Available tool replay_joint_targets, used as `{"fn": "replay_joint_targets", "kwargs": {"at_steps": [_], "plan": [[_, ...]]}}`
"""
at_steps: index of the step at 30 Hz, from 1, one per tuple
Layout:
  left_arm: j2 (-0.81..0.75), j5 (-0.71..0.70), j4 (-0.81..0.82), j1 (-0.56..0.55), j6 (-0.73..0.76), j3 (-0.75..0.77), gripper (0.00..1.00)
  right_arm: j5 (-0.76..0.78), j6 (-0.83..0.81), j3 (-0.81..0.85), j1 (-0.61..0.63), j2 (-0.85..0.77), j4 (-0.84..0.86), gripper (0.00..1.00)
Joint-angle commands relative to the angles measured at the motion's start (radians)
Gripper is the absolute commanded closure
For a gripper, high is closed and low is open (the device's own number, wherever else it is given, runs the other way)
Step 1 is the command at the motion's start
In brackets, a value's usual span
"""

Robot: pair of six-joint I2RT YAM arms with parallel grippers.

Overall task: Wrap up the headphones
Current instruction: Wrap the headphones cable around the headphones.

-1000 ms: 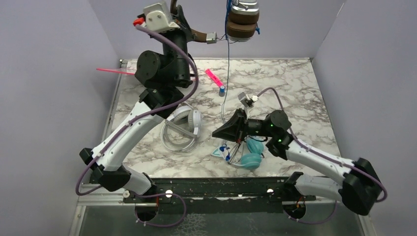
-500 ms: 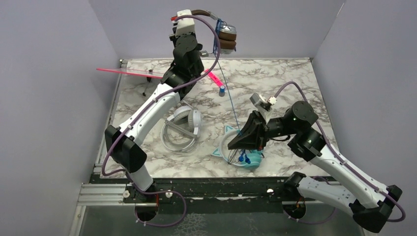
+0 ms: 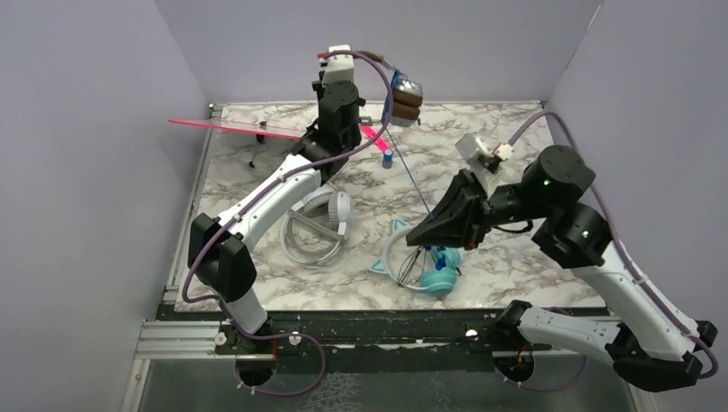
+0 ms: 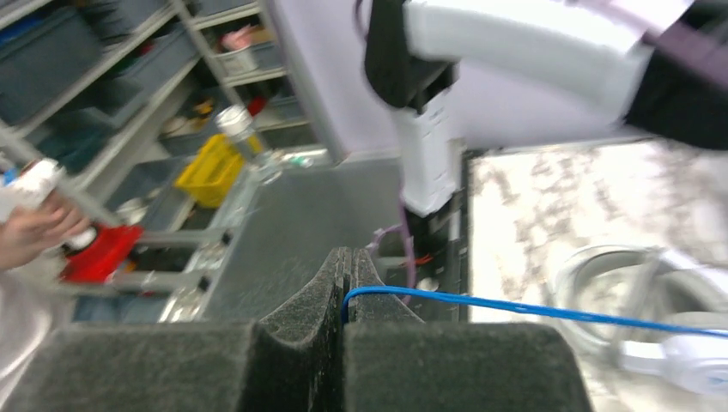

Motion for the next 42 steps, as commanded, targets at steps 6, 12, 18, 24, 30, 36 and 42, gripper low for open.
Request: {"fn": "replay_joint_targets", "kwargs": {"at_steps": [6, 12, 18, 24, 30, 36, 42], "plan": [[-0.339, 0.315, 0.116, 0.004, 0.246, -0.49, 1.0, 0.362, -0.353, 0.546, 0.013, 0.145, -0.63, 0.99], [-0.616, 0.599, -0.002, -0.014, 0.288, -0.665, 1.0, 0.617, -0.49, 0.721, 0.013, 0.253, -0.72, 0.99], [-0.831, 0.77, -0.142, -0.016, 0.282, -0.713, 1.0, 0.806, -0.546, 0.733, 0.013, 0.301, -0.635, 0.99], [-0.857, 0.762, -0.27, -0.016, 0.205, -0.697, 1.0, 0.607, -0.564, 0.859, 0.013, 0.398, -0.62, 1.0], [-0.744, 0.491, -0.237, -0.011, 0.042, -0.67, 1.0, 0.259, -0.552, 1.004, 0.013, 0.467, -0.617, 0.99], [-0.53, 0.373, -0.366, -0.004, -0.242, -0.488, 1.0, 0.053, -0.481, 0.932, 0.013, 0.449, -0.538, 0.99], [-0.342, 0.424, -0.532, 0.065, -0.526, -0.242, 1.0, -0.13, -0.424, 0.81, 0.012, 0.414, -0.465, 0.99]]}}
